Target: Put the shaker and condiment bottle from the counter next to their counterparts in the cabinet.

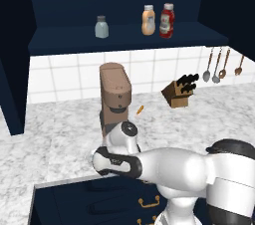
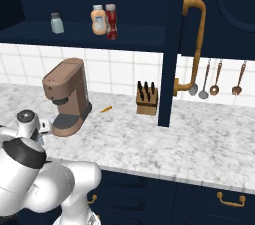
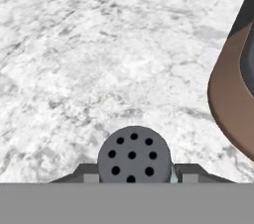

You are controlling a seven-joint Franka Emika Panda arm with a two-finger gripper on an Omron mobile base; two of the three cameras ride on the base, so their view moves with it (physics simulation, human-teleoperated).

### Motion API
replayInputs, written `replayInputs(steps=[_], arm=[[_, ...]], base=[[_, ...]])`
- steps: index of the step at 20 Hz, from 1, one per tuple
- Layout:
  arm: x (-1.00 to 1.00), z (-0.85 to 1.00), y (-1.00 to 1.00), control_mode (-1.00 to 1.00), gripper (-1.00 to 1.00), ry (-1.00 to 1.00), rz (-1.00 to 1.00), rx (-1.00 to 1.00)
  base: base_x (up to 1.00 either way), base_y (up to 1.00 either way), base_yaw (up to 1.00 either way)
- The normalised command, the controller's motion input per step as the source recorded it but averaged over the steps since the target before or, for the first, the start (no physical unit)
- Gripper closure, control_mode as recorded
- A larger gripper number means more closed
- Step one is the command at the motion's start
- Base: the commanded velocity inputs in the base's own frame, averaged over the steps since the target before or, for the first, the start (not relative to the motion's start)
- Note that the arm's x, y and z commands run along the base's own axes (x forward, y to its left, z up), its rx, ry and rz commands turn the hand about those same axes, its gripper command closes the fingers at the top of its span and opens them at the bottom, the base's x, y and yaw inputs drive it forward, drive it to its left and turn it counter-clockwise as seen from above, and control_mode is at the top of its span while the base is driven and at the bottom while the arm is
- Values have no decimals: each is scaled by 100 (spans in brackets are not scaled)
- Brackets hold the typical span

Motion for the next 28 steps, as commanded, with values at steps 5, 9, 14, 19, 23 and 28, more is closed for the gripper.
replayInputs(steps=[5,9,14,19,23,28], arm=[[8,7,-3,-100,100,3,0,5],[0,39,0,-100,100,8,0,8],[0,50,0,-100,100,12,-1,6],[1,54,1,-100,100,5,-9,0],[21,70,0,-100,100,0,-11,0],[0,69,5,-100,100,-13,-11,-8]], base=[[0,0,0],[0,0,0],[0,0,0],[0,0,0],[0,0,0],[0,0,0]])
